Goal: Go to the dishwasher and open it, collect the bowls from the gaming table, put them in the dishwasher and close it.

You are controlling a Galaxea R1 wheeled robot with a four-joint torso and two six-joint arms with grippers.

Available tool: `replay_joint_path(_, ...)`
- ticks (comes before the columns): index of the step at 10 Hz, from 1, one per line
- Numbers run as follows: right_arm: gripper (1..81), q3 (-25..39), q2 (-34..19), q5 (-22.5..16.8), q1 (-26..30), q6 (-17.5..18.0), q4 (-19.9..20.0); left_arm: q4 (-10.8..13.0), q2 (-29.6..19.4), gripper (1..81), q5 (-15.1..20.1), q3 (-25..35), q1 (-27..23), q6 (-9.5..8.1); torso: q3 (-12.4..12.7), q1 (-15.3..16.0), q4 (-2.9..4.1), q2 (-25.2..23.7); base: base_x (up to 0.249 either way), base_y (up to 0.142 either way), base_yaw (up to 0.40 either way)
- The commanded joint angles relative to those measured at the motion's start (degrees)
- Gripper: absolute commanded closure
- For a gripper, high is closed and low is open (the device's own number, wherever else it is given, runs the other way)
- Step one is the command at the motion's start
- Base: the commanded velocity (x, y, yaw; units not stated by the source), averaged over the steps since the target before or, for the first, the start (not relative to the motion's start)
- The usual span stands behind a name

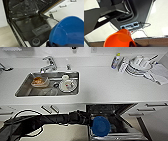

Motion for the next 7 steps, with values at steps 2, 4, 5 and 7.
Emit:
replay_joint_path(2, 81.1, 1.6, -0.7, -3.3, -1.7, -0.1, -1.4, 5.6, 5.3, 81.1, -2.2, -1.0, -7.9, -8.76, -4.0, 0.0, 0.0, 0.0, 0.0, 0.0, 0.0)
replay_joint_path(4, 81.1, 1.6, -0.8, -2.4, -1.8, 0.0, -1.3, 15.6, 6.8, 81.1, -6.6, -2.8, -7.8, -18.69, -2.7, 0.0, 0.0, 0.0, 0.0, 0.0, 0.0)
replay_joint_path(5, 81.1, 1.6, -0.8, -2.1, -1.8, 0.0, -1.3, 19.6, 7.7, 81.1, -7.6, -4.2, -7.8, -22.76, -3.0, 0.0, 0.0, 0.0, 0.0, 0.0, 0.0)
replay_joint_path(7, 81.1, 1.6, -0.8, -2.1, -1.8, 0.0, -1.3, 23.5, 11.0, 81.1, -10.3, -9.7, -7.8, -27.59, -2.9, 0.1, 0.0, 0.1, 0.0, 0.0, 0.0)
